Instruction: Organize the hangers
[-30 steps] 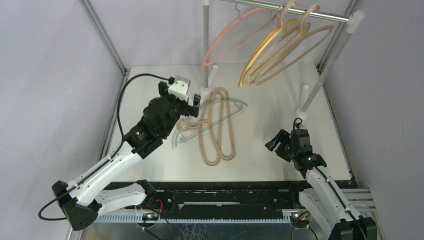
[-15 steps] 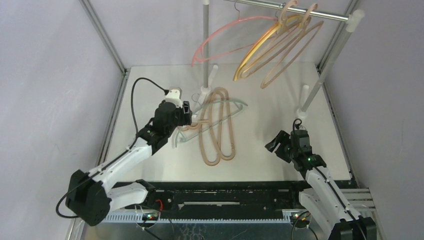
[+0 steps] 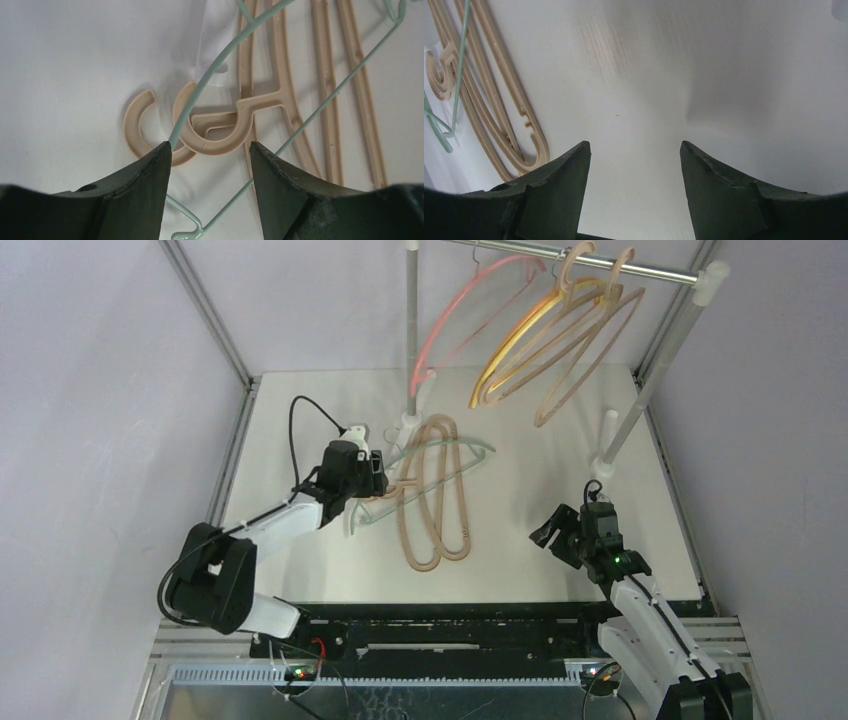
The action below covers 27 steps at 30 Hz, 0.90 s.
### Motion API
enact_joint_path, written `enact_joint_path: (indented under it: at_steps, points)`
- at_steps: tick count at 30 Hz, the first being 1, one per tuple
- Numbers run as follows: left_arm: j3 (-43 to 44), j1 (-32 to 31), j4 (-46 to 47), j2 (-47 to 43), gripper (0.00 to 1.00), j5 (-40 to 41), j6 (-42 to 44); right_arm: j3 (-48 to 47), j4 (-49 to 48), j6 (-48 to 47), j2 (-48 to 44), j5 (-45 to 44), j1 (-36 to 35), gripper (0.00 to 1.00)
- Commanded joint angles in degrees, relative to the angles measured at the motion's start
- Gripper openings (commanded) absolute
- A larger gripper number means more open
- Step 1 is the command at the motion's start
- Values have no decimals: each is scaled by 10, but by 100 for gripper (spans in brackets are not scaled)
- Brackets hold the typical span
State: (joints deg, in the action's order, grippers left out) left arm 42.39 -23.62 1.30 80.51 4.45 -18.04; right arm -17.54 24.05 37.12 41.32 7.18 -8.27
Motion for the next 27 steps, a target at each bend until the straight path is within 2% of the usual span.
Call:
enact_joint_path:
  at_steps: [1,10,18,22,27]
  points:
    - [12,23,34,21,64,-40,-2,-2,-18,-11,-1,-3,4,74]
    - [0,57,54,61,65,-66,3,-4,-23,-10,10,-2,5,74]
    - [-31,59,72,67,63,-87,-8,-5,-25,-8,14,-2,5,74]
    - [-32,59,72,78,58,-97,-11,-5,-24,-7,15,-1,5,74]
    - [-44,59,83,79,47,-116,-12,-2,-20,-8,12,-7,5,74]
